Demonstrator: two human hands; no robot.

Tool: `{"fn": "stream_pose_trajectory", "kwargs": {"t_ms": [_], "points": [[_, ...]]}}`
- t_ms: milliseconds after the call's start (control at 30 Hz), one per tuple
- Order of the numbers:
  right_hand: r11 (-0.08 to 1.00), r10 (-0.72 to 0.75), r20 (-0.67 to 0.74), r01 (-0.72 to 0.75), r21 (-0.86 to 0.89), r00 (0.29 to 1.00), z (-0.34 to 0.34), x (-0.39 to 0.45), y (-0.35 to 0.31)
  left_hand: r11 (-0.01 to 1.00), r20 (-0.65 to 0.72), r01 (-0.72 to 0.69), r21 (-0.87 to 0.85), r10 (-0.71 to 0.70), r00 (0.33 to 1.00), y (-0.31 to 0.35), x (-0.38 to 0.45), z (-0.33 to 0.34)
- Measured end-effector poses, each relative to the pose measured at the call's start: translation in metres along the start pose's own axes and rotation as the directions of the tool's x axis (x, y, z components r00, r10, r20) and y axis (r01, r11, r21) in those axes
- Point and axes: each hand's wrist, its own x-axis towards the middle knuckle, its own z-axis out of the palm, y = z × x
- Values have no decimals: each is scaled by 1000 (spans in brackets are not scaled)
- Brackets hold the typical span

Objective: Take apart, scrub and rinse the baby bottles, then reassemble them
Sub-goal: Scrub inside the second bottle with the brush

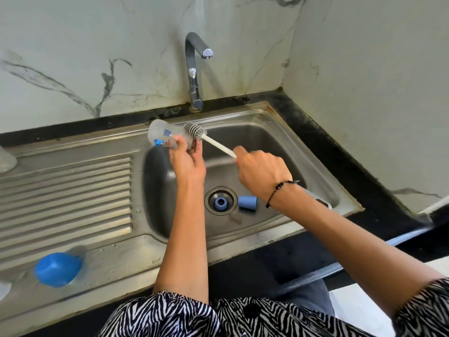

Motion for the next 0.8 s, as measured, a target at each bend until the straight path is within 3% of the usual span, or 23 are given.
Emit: {"fn": "stream_pose_trajectory", "kwargs": {"t_ms": [133, 367, 633, 800], "points": [[1000, -23, 15, 24, -14, 1000, -7, 12, 3, 1000, 39, -2, 21, 1, 999, 1, 2, -1], [998, -62, 54, 63, -7, 997, 7, -19, 6, 998, -82, -24, 56, 28, 996, -4, 13, -11], [1000, -3, 8, 3, 18, 1000, 6, 4, 7, 999, 45, 6, -39, -4, 999, -10, -4, 1], [999, -47, -4, 48, 9, 999, 0, -6, 5, 984, 33, 39, -171, -34, 999, 5, 2, 3]]}}
